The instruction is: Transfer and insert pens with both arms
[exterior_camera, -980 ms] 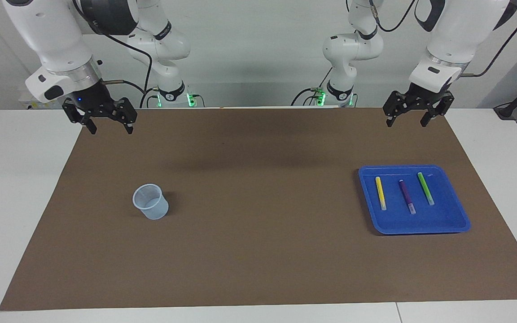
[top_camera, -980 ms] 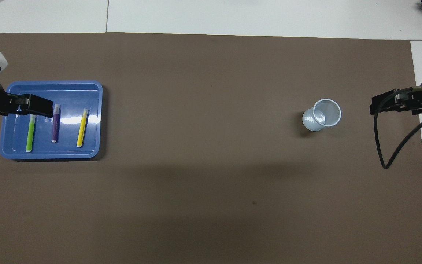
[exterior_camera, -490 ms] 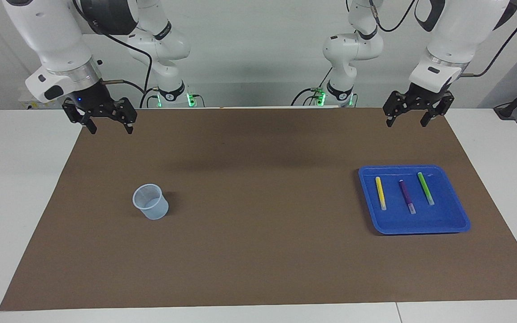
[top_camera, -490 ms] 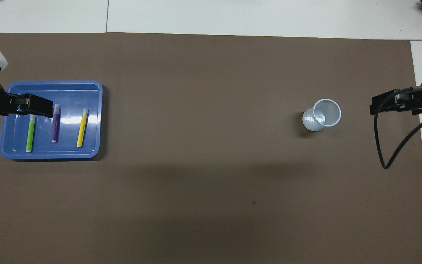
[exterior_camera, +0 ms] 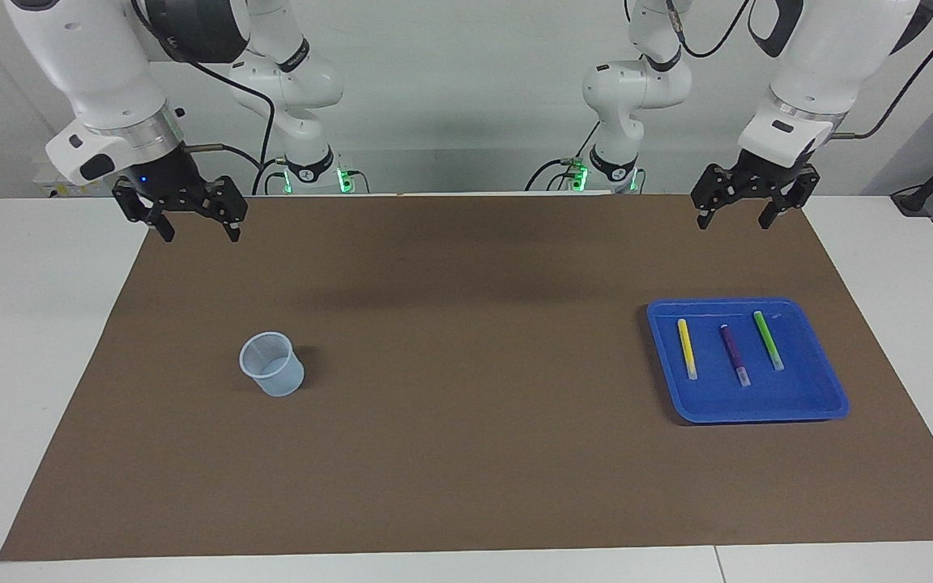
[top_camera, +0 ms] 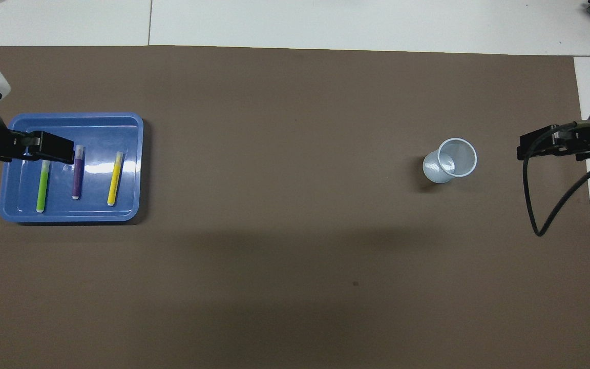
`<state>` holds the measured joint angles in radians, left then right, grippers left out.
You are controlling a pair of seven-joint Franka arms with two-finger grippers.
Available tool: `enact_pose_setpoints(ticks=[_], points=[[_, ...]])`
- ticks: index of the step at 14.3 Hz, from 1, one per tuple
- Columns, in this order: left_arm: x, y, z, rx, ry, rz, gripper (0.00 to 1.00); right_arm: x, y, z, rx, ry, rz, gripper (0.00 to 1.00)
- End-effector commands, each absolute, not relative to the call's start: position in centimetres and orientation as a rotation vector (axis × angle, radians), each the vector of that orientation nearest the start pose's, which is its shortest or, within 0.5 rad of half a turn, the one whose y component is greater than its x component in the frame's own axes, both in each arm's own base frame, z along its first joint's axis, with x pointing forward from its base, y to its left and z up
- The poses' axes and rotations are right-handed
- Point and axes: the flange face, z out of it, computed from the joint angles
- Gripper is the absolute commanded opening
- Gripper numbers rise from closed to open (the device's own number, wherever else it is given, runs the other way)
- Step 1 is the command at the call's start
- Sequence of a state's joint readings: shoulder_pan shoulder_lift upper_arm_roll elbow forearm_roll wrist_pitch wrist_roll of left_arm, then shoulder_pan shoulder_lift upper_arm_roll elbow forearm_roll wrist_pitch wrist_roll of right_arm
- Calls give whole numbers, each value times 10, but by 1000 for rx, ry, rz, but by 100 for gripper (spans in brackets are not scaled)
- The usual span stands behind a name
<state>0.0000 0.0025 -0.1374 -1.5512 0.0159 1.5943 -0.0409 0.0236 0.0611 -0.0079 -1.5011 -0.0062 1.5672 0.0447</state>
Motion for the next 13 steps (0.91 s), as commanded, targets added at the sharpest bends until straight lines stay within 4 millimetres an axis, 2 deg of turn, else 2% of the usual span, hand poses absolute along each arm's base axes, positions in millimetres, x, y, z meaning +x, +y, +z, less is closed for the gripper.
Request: enact_pose_setpoints(ticks=[1,9,13], points=[[545,-73,636,-3119,132,-55,100,565,7,624,-3122,36,5,100],[546,-72,636,-3119,129,-70,100,565,7,623,-3122,36,8,100],[544,-58,634,-3114,174,-49,100,565,7,623,-3122,36,8,100]])
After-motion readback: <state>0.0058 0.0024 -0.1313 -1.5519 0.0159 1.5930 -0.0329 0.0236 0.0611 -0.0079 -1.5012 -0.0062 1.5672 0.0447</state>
